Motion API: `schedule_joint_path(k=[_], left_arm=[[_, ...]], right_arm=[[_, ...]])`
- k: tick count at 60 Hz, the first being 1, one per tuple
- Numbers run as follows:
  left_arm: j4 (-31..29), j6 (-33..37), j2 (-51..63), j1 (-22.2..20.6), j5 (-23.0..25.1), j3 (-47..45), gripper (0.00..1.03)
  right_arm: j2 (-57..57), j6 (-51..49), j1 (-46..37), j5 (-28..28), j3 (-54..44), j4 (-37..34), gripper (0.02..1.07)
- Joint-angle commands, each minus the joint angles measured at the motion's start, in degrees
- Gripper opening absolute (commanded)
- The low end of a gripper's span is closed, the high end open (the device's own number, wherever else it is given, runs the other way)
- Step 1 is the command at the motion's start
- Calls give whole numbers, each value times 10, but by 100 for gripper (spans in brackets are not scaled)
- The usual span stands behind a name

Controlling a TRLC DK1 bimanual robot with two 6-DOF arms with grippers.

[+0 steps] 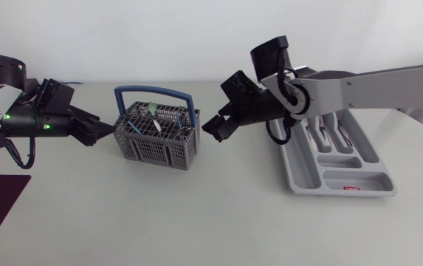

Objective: Unload the cutlery basket into the drawer organizer.

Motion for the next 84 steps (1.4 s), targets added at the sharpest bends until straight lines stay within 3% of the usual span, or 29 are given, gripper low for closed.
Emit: schedule_joint_path(k=[1,10,30,45,63,84], left_arm=[[-4,17,16,-5,14,18,94],[-4,20,20,-5,19,20,94],[-4,32,18,-4,22,13,94],[-4,38,11,-3,26,2,94],[-4,45,-7,4,31,-12,94],[-5,53,-15,2,33,-25,94]], right_arm=[[33,-12,6,-5,45,4,86],[74,-12,13,-5,104,-8,82],[136,-26,42,0,157,-6,34],[138,-39,44,0,151,-6,18],[72,-89,21,-22,70,-27,17],[-47,-186,-67,-88,-42,-111,18]])
